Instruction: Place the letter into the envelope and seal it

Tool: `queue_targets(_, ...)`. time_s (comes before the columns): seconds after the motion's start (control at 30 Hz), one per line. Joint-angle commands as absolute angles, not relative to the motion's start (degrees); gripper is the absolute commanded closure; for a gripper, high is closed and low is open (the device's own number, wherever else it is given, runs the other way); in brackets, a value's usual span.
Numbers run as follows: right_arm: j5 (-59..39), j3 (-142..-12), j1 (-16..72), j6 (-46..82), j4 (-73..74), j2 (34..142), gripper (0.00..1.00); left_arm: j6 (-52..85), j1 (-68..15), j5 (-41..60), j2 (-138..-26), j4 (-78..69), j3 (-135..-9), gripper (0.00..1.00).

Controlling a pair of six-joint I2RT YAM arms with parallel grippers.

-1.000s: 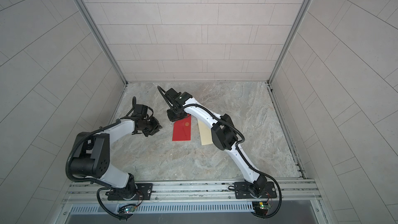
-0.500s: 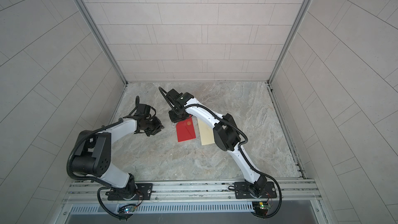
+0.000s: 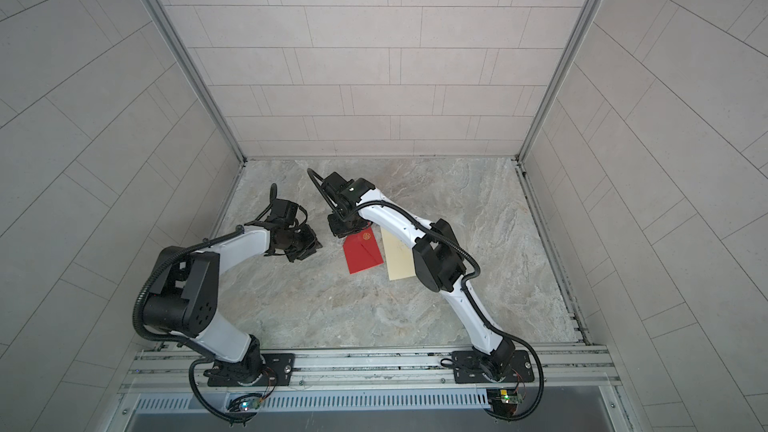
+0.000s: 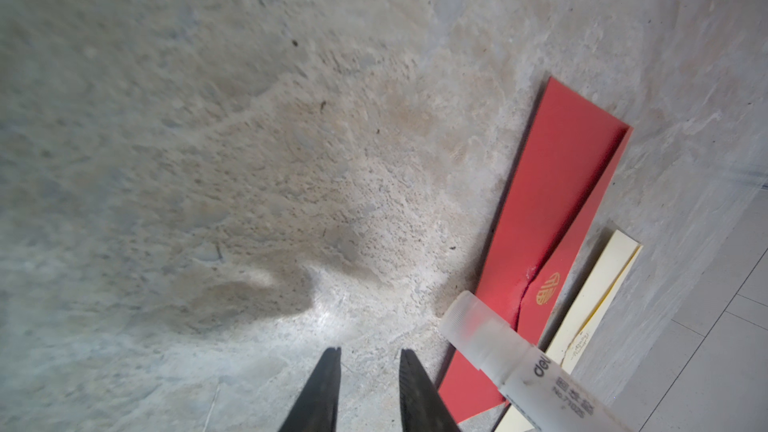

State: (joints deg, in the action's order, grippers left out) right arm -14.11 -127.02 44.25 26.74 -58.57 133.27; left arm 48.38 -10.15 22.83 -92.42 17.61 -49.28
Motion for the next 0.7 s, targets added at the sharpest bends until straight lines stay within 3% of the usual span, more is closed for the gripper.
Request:
queue_targets(0.0, -13.7, -126.5, 44.5, 26.2, -59.6, 131.1, 1.00, 48.6, -10.5, 22.1, -94.0, 17.8, -50.2, 0.68)
queue_targets(0.67, -9.3, -137.7, 47.2, 27.9, -69.1, 141.7, 1.00, 49.5, -12.0, 23.6, -99.6, 14.6, -48.5, 0.68)
